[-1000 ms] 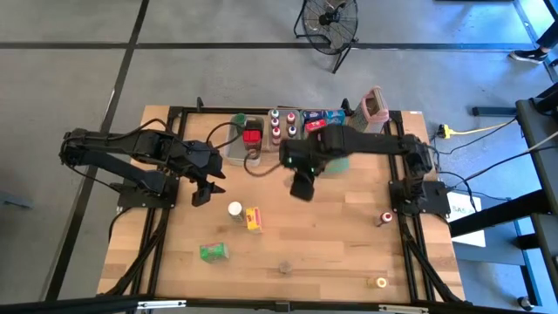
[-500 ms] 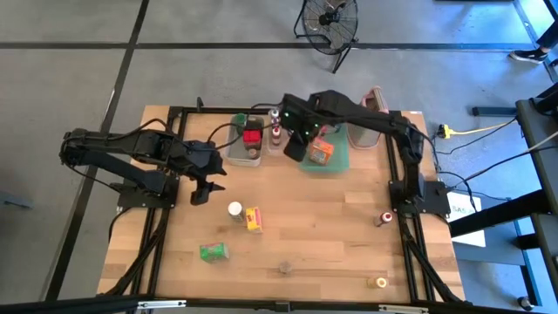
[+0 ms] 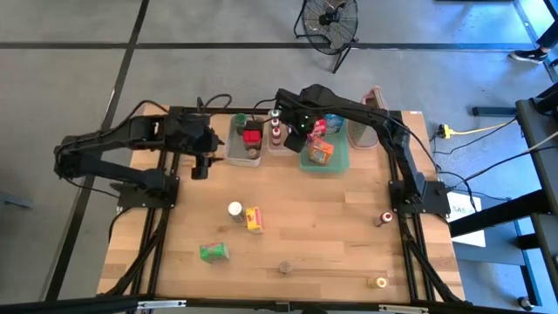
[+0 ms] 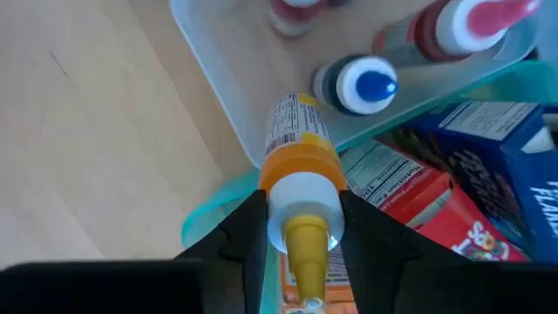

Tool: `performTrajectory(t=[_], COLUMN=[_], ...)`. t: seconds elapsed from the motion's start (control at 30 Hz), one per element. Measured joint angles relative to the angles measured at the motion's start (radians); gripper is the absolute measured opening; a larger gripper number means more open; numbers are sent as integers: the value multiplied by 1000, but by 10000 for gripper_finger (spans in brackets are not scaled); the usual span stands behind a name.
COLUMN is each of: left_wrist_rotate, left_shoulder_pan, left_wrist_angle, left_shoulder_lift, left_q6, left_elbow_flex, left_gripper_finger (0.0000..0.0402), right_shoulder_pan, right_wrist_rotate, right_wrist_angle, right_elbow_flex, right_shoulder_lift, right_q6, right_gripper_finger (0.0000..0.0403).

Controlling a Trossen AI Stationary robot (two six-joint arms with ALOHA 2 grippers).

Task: Pick & Place Kitchen Items
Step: Put the left yellow food coloring bottle into the transparent bin

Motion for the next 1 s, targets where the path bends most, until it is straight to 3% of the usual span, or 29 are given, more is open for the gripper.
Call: performTrajectory(t=[0.47,0.63,1.0], left_wrist_rotate=[136,201,242], left_shoulder_pan=[152,173,174], left_wrist_angle=[23,24,24], left_shoulder_lift=[45,72,86], left_q6=[79,79,47], left_elbow_flex=[0,0,0], left_gripper_finger=[215,215,215], right_shoulder_pan=[-5,-4,-4], right_wrist_rotate=[-3,-3,2], right_wrist_angle=[32,30,30], right_elbow_flex=[-1,-1,-1], right_shoulder_lift=[24,42,92], right_q6=[-43,-54,-53], right_gripper_finger=[117,117,137])
